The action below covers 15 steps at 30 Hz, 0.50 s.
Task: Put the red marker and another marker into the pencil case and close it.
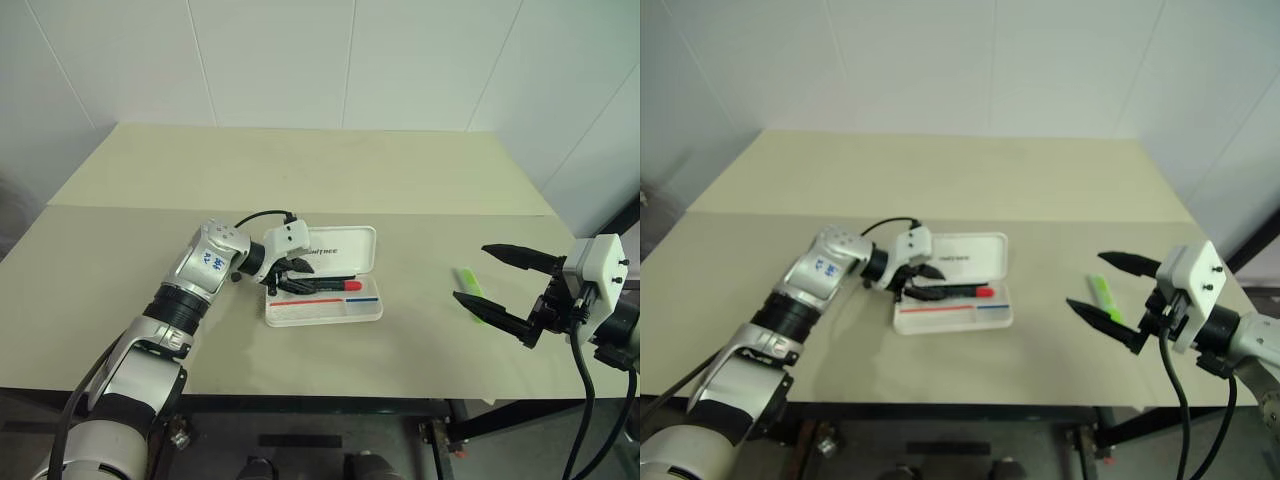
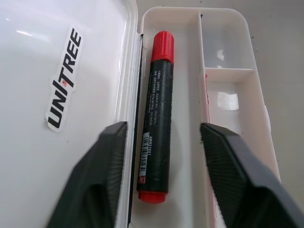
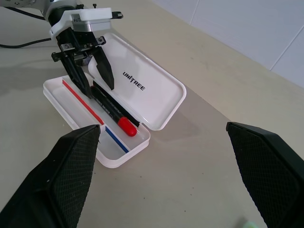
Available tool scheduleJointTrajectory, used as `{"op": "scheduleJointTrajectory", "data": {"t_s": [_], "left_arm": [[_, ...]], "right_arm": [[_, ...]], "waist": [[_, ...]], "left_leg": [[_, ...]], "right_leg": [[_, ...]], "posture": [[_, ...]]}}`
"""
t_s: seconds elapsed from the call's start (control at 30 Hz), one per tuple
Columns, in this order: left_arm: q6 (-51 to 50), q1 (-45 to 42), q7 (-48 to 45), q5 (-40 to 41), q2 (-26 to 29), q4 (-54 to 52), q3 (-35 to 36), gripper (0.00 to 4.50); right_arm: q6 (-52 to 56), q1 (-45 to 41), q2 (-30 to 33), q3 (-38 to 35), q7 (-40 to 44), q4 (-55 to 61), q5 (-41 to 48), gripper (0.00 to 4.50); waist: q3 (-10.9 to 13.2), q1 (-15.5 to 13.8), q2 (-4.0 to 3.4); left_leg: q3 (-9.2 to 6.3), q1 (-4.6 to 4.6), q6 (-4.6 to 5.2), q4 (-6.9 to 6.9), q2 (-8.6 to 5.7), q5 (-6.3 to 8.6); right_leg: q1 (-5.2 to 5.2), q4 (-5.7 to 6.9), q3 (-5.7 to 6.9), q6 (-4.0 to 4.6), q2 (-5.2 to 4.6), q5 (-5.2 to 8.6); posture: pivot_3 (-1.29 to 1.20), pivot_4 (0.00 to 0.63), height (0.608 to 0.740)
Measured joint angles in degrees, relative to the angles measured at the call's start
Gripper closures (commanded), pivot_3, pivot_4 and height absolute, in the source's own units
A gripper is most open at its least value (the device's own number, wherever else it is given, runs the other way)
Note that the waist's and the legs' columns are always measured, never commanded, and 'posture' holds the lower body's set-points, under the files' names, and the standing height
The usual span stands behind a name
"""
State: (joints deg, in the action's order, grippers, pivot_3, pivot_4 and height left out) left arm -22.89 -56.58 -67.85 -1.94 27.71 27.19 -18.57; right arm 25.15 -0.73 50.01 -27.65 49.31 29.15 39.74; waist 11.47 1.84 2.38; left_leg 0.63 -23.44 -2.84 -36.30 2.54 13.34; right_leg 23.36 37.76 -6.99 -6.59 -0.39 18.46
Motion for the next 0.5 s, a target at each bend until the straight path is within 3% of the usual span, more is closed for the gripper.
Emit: {"op": "scheduleJointTrajectory", "data": {"t_s": [0.1, 0.33, 0.5], "left_arm": [[-0.5, 0.8, -0.5, 0.1, 0.1, -1.2, 0.0, 0.04], [-2.3, 1.4, -2.1, 4.1, 0.2, -4.4, 2.6, 0.04], [2.4, 5.9, -11.0, 12.6, 2.2, -6.3, 7.8, 0.04]], "right_arm": [[0.0, 0.1, 0.0, 0.0, 0.0, 0.0, 0.0, 0.00], [-0.1, 1.0, -0.4, 0.1, -2.0, 0.0, -2.6, 0.00], [-0.1, 3.4, -3.0, 0.7, -6.5, -2.5, -7.9, 0.00]], "waist": [[0.0, 0.0, 0.00], [0.0, 0.0, 0.00], [0.0, 0.2, -0.01]], "left_leg": [[0.00, 0.00, 0.00, 0.00, 0.00, 0.00], [0.00, 0.01, 0.00, 0.00, 0.00, 0.00], [0.04, 0.05, 0.00, 0.05, 0.04, 0.00]], "right_leg": [[0.00, 0.00, 0.00, 0.00, 0.00, 0.00], [0.00, 0.00, -0.01, 0.00, 0.00, 0.00], [0.00, 0.03, 0.00, 0.03, 0.00, 0.01]], "posture": [[0.00, 0.150, 0.740], [0.00, 0.150, 0.740], [0.00, 0.150, 0.740]]}}
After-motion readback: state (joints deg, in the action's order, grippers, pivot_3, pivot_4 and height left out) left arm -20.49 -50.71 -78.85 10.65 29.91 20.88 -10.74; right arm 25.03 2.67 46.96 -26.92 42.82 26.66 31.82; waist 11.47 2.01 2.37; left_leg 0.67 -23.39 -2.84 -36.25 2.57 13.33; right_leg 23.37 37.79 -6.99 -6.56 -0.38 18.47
